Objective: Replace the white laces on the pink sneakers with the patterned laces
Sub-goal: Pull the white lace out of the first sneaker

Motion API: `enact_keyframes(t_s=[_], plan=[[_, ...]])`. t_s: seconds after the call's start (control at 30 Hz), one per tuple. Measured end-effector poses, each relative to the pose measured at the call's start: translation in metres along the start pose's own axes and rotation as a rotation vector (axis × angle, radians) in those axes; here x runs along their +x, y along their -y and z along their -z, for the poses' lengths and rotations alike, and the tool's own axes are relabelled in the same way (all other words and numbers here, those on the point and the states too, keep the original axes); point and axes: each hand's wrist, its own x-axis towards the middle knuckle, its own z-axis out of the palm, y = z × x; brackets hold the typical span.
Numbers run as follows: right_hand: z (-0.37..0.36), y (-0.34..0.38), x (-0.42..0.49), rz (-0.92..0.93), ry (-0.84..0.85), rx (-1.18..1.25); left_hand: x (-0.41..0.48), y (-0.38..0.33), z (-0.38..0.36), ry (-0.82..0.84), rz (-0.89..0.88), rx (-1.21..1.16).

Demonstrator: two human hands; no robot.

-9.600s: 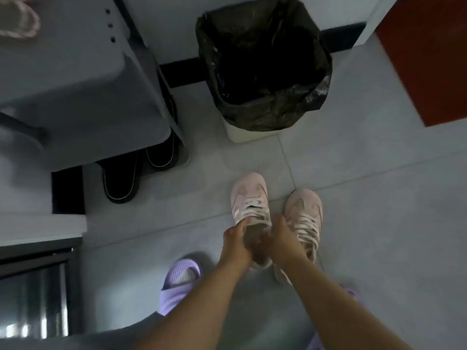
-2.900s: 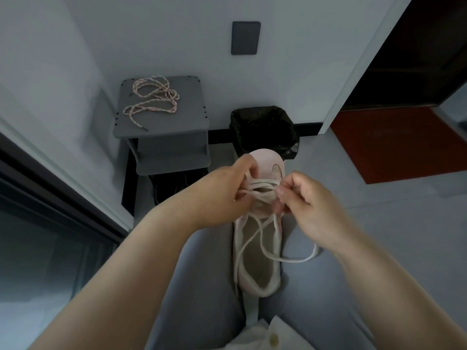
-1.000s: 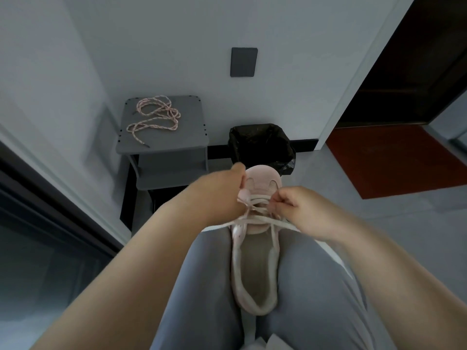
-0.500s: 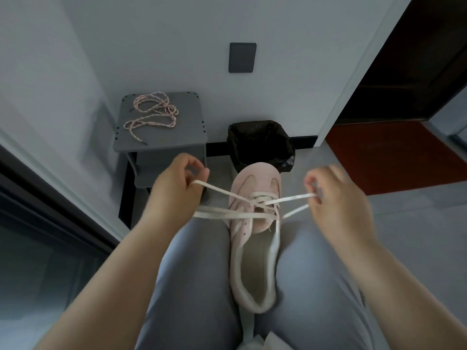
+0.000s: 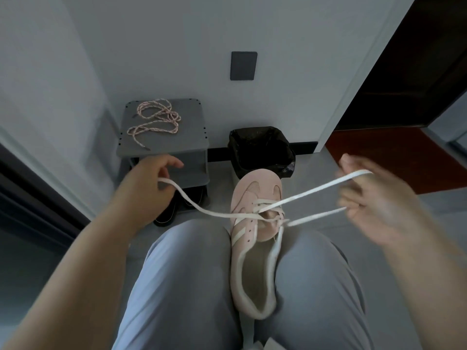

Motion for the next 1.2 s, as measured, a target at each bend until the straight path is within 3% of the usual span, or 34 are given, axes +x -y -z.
enact_keyframes(t_s=[0.03, 0.07, 0.1, 0.13, 0.17, 0.23, 0.27, 0.33, 0.4, 0.43, 0.47, 0.57, 0.7, 0.8, 0.93, 1.07, 1.2], plan=[[-0.005, 0.004, -0.003, -0.172, 0.124, 0.145, 0.0, -0.001, -0.004, 0.03, -0.014, 0.03], [-0.004, 0.006, -0.005, -0.176, 0.197, 0.01, -0.001, -0.001, -0.009, 0.042, -0.01, 0.044], [0.002, 0.006, -0.006, -0.025, 0.206, -0.325, -0.002, -0.003, -0.012, 0.046, 0.01, 0.055], [0.013, 0.008, -0.005, 0.172, 0.133, -0.647, -0.003, -0.005, -0.015, 0.053, 0.037, 0.07], [0.025, 0.012, 0.0, 0.359, -0.108, -0.918, -0.004, -0.007, -0.016, 0.069, 0.059, 0.093], [0.052, 0.025, 0.006, 0.514, -0.365, -1.042, -0.007, -0.012, -0.021, 0.087, 0.032, 0.091], [0.064, 0.03, 0.007, 0.511, -0.308, -1.01, -0.008, -0.018, -0.024, 0.073, -0.007, 0.04], [0.071, 0.032, 0.002, 0.359, 0.196, -0.976, -0.013, -0.032, -0.034, 0.05, -0.078, -0.095], [0.053, 0.031, -0.016, 0.054, 0.718, -0.815, -0.014, -0.048, -0.049, 0.076, -0.13, -0.203], [0.043, 0.028, -0.021, 0.004, 0.837, -0.725, -0.015, -0.055, -0.056, 0.1, -0.14, -0.247], [0.035, 0.022, -0.021, 0.059, 0.84, -0.674, -0.015, -0.061, -0.062, 0.13, -0.136, -0.273], [0.006, -0.005, -0.009, 0.291, 0.441, -0.756, -0.014, -0.071, -0.075, 0.2, -0.072, -0.28], [-0.024, -0.047, 0.01, 0.222, 0.238, -0.969, -0.014, -0.072, -0.081, 0.223, -0.011, -0.246], [-0.032, -0.067, 0.016, 0.171, 0.16, -0.891, -0.011, -0.069, -0.082, 0.256, 0.02, -0.147], [-0.037, -0.068, 0.017, 0.196, 0.202, -0.947, -0.005, -0.071, -0.08, 0.372, -0.008, -0.047], [-0.038, -0.053, 0.014, 0.264, 0.293, -0.896, 0.001, -0.075, -0.062, 0.421, -0.206, -0.017], [-0.038, -0.041, 0.018, 0.164, 0.418, -0.951, 0.005, -0.08, -0.051, 0.451, -0.271, 0.003]])
